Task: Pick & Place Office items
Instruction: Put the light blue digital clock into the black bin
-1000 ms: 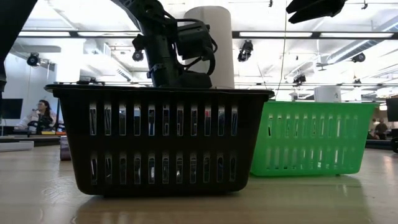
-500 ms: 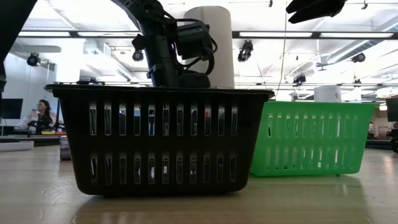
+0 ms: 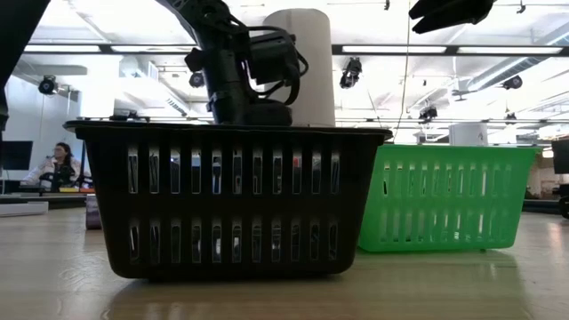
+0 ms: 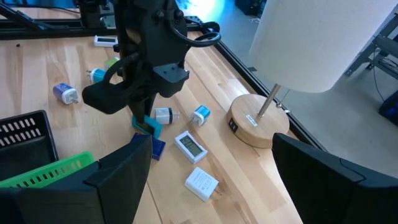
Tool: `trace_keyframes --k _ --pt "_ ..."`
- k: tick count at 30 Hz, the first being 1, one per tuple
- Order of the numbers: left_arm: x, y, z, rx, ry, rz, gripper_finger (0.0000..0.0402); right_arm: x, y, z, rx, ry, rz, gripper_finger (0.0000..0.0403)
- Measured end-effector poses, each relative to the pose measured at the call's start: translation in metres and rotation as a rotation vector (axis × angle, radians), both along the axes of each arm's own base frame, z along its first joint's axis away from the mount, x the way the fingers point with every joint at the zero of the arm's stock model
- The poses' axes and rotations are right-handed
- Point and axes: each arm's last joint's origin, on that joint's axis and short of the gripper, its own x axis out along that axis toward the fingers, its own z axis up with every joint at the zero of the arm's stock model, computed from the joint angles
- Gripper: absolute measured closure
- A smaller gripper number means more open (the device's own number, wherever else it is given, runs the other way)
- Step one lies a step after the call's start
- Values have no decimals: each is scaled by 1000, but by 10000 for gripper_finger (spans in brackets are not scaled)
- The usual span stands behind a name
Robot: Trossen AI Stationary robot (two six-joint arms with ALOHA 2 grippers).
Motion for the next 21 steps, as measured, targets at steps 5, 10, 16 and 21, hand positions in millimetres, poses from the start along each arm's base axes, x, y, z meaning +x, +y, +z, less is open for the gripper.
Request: trace_keyframes --k 5,10,16,21 --pt "3 -1 18 16 -32 -43 355 0 0 0 0 1 0 78" --pt "4 -6 51 37 -113 -85 355 0 0 0 0 0 0 78" --pt "0 -26 93 54 -238 -136 356 0 0 0 -1 2 0 78" --pt "-10 -55 110 36 -283 -154 356 0 0 0 2 0 -1 78"
